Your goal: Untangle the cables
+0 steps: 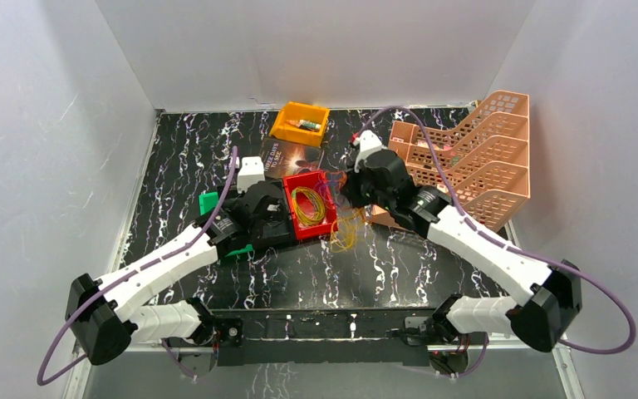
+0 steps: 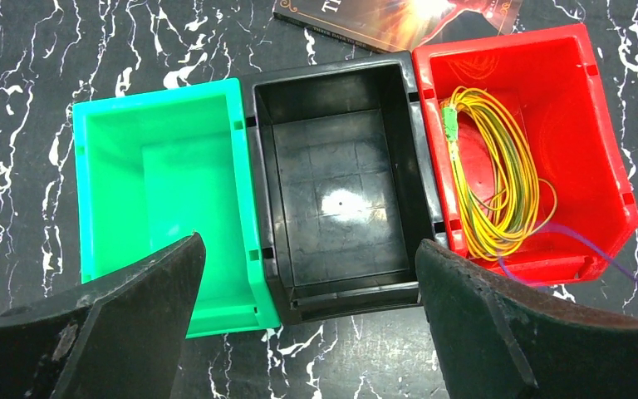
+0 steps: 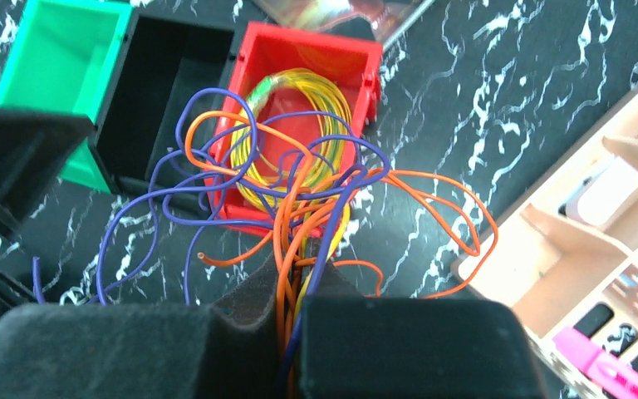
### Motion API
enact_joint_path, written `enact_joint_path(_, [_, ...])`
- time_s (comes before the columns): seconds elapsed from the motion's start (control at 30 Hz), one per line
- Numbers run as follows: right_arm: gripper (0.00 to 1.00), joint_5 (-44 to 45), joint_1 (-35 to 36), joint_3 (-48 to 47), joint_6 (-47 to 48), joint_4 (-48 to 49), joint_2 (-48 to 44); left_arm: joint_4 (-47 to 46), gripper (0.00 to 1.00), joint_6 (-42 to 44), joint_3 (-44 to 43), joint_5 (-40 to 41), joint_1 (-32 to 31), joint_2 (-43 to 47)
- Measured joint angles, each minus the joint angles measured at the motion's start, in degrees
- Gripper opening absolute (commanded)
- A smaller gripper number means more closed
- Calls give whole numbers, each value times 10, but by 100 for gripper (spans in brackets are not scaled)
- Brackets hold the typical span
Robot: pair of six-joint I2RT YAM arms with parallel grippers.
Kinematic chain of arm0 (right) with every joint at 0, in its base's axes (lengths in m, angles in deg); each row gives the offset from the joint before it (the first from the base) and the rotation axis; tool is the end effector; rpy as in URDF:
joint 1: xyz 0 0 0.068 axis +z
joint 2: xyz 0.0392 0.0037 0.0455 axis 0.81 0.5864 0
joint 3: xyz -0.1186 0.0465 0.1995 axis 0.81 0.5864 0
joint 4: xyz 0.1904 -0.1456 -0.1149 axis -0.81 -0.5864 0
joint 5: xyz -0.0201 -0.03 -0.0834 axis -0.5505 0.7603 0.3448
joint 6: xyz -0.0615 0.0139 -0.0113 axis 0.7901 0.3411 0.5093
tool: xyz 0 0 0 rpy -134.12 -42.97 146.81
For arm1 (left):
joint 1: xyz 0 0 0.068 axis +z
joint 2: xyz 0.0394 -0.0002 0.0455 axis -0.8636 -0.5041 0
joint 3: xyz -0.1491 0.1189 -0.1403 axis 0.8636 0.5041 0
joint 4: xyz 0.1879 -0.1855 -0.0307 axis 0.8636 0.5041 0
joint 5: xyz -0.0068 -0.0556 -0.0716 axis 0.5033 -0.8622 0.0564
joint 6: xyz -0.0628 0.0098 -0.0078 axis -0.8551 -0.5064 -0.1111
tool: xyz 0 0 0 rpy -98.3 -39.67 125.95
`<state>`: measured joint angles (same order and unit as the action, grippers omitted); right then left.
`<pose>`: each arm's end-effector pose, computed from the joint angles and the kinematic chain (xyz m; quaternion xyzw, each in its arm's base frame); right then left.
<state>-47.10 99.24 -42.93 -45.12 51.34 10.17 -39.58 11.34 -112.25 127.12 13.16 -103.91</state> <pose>0.2284 0.2174 0.3024 -0.1652 0.8301 0.2059 0.4912 0.2097 -0.1718 0.2575 -0.0516 0.8514 0.0055 0.5220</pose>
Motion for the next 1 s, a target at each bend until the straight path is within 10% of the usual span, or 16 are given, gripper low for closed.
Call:
enact_joint_path(0.4, [3, -16, 0, 212, -17, 49, -70, -39, 98, 21, 14, -45, 0, 23])
enact_joint_path(0.63, [42, -15, 0, 257, -35, 131, -6, -45, 98, 23, 16, -68, 0, 18])
enact_joint_path(1.0, [59, 16, 0, 229, -40, 126, -9, -69, 98, 23, 43, -81, 0, 17])
